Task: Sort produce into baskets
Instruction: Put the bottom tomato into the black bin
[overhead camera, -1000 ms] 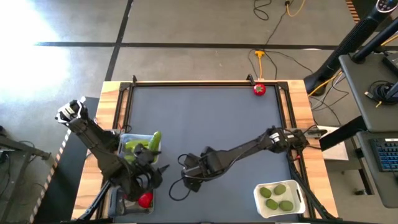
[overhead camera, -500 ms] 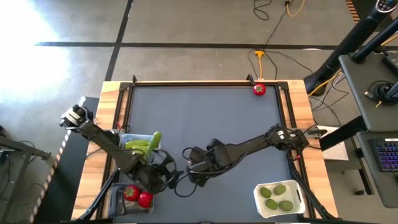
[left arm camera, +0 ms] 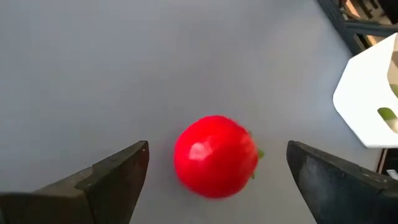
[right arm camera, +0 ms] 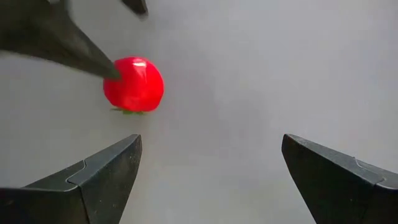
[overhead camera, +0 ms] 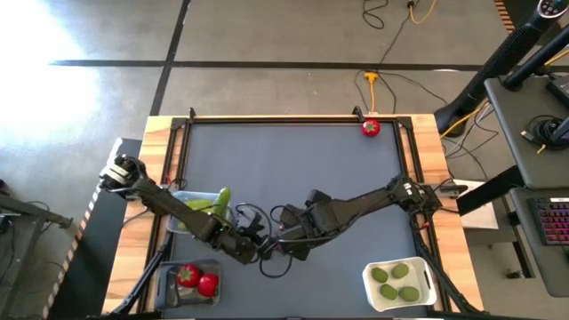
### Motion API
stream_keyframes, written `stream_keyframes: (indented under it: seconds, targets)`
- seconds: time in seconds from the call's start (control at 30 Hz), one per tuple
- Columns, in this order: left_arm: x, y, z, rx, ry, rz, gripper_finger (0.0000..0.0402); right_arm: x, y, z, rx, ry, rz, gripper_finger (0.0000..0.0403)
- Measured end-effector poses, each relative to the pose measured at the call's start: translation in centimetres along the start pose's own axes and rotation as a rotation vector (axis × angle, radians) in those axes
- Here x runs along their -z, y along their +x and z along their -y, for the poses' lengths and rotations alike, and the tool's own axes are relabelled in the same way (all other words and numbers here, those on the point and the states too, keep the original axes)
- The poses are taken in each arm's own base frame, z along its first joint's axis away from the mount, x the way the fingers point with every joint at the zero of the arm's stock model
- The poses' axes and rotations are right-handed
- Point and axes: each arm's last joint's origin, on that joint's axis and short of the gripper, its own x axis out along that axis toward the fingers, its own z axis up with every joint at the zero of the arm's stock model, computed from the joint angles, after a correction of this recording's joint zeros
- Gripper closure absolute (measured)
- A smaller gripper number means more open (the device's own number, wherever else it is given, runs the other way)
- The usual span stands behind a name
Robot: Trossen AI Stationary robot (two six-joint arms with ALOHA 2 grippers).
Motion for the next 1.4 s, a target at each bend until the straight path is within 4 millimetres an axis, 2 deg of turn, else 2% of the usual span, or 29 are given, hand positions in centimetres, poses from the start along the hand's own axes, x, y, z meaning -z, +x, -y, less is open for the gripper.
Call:
stream_keyframes:
  seconds: [0.23,0.4,0.57,1.1,1.2,1.33,1.4]
  targets:
    - [-0.4,3.5,0.5,0.022,-0.013,-0.070,0.0039,-0.2,-2.0,1.6,-0.004,-0.036,0.057,0.0023]
    - [-0.1,5.0,1.0,-0.023,0.001,-0.149,0.0039,-0.5,-3.6,3.1,0.017,-0.051,0.119,0.0023]
    - [0.0,5.8,1.6,-0.054,0.004,-0.185,0.0039,-0.9,-4.1,4.1,0.060,-0.067,0.162,0.0023]
    - [1.1,6.7,1.4,-0.092,0.005,-0.310,0.0047,-1.1,-4.0,4.4,0.073,-0.093,0.165,0.0023]
    - [1.3,6.6,0.9,-0.145,0.026,-0.343,0.0074,-1.1,-4.0,4.4,0.071,-0.078,0.165,0.0023]
    - [1.8,6.1,0.9,-0.142,0.054,-0.398,0.0132,-1.1,-4.0,4.4,0.071,-0.076,0.165,0.0023]
    - [2.3,5.6,1.1,-0.129,0.088,-0.420,0.0133,-1.1,-4.0,4.4,0.071,-0.067,0.166,0.0023]
